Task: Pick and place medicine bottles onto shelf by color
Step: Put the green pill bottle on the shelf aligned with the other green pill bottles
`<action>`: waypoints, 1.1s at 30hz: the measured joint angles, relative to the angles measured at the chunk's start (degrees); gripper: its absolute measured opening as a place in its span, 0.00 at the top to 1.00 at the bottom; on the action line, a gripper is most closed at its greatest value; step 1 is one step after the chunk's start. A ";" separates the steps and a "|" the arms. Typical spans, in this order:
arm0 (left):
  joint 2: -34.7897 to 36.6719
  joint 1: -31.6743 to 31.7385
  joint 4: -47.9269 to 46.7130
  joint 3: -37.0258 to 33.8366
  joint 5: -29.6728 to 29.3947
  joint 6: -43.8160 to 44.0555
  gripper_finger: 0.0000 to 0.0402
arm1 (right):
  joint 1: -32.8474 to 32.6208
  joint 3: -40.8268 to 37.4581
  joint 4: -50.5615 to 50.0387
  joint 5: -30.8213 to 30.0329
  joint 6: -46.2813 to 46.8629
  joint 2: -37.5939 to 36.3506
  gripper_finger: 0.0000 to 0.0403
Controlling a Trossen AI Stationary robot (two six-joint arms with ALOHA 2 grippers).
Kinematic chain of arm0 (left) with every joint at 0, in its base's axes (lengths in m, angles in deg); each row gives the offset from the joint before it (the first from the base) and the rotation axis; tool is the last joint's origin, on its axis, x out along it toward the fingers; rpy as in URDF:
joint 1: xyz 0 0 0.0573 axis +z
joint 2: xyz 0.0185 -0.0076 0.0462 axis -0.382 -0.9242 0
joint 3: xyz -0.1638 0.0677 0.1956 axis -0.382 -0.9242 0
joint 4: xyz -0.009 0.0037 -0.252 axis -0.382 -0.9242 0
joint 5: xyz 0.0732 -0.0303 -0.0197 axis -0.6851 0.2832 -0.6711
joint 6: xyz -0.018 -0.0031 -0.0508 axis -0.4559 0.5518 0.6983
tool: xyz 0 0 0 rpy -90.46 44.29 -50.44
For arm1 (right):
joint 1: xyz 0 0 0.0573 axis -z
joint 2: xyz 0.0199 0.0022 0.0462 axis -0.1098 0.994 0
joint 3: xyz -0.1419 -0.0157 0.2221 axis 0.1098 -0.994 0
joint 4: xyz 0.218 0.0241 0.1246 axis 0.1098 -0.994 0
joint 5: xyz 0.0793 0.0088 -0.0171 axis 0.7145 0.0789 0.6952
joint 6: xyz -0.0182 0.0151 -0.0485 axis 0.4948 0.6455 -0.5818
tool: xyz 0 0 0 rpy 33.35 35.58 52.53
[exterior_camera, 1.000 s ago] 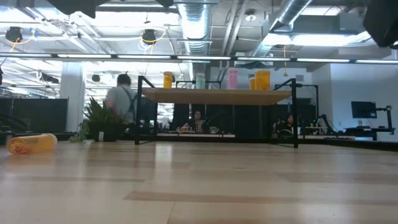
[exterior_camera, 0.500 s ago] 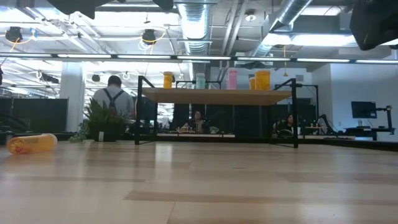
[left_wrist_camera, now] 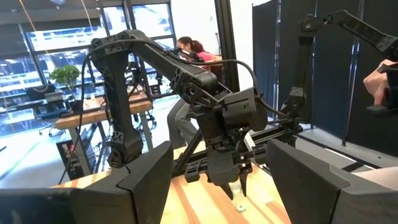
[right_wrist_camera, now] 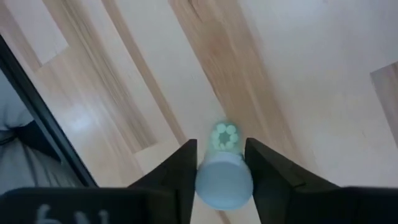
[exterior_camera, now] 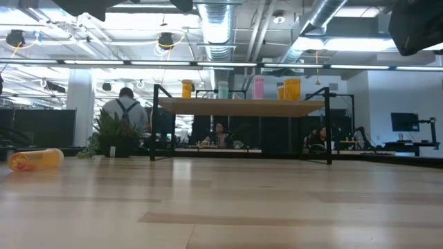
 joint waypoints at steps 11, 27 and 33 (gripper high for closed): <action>0.00 0.00 0.00 0.00 0.00 0.17 0.38 | 0.00 0.00 3.57 3.12 0.56 -0.02 0.59; 0.00 0.00 0.00 0.00 0.00 0.66 0.38 | -0.32 0.00 3.42 3.92 2.72 -0.02 0.52; 0.00 0.00 -0.01 0.00 0.00 0.70 0.38 | -1.53 0.00 3.35 4.58 3.96 -0.02 0.53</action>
